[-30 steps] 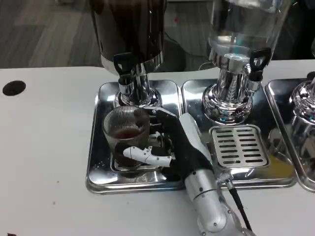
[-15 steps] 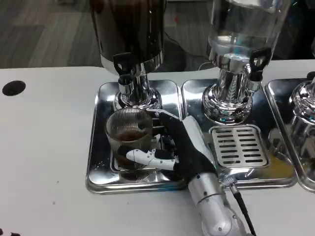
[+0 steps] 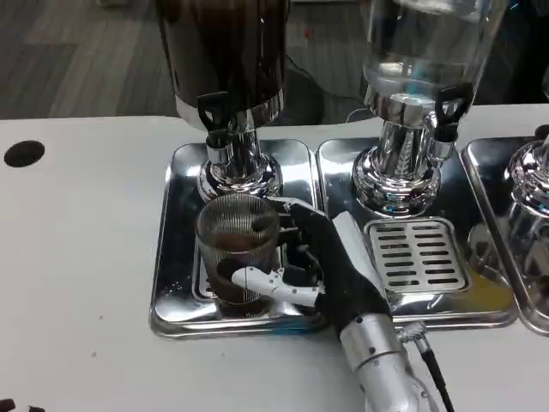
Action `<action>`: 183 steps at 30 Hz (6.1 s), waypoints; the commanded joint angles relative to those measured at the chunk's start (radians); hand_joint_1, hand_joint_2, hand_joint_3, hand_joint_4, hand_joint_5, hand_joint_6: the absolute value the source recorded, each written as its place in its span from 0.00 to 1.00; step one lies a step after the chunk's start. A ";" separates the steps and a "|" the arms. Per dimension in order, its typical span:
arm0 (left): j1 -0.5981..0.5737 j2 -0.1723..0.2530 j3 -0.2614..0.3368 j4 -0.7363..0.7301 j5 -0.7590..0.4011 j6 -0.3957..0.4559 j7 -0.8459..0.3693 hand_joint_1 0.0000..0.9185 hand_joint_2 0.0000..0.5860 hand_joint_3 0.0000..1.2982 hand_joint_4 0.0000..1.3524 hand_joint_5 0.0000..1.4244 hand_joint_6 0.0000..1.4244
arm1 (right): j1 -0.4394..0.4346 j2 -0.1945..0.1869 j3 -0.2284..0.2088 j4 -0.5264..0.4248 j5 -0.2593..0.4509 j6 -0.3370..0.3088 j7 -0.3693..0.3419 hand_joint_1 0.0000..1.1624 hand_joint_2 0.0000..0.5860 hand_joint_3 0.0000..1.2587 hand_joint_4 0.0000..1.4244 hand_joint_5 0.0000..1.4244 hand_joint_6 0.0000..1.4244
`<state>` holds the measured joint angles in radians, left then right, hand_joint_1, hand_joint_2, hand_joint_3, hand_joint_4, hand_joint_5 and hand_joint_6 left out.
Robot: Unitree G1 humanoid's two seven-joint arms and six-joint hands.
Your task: Grasp the cup under the faucet to collect the drink, then remove the cup.
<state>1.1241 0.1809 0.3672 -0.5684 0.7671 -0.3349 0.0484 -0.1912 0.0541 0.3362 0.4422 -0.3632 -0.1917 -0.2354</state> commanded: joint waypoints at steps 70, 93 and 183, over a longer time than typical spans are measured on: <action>-0.097 0.037 -0.142 -0.050 0.101 0.162 -0.090 0.00 0.17 0.20 0.10 0.15 0.29 | 0.399 -0.235 -0.145 -0.346 0.148 -0.344 0.230 0.65 0.15 0.33 0.33 0.35 0.22; -0.097 0.036 -0.171 -0.072 0.132 0.195 -0.099 0.00 0.16 0.20 0.10 0.15 0.29 | 0.447 -0.260 -0.194 -0.263 0.185 -0.462 0.271 0.66 0.15 0.35 0.33 0.35 0.23; -0.096 0.070 -0.190 -0.046 0.209 0.139 0.099 0.00 0.17 0.07 0.00 0.03 0.18 | 0.493 -0.475 -0.457 -0.296 -0.179 -0.501 0.137 0.26 0.84 0.05 0.00 0.00 0.00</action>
<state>1.0169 0.2367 0.1537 -0.6313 0.9571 -0.1741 0.0938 0.2873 -0.4114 -0.1309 0.1487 -0.4954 -0.7269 -0.0668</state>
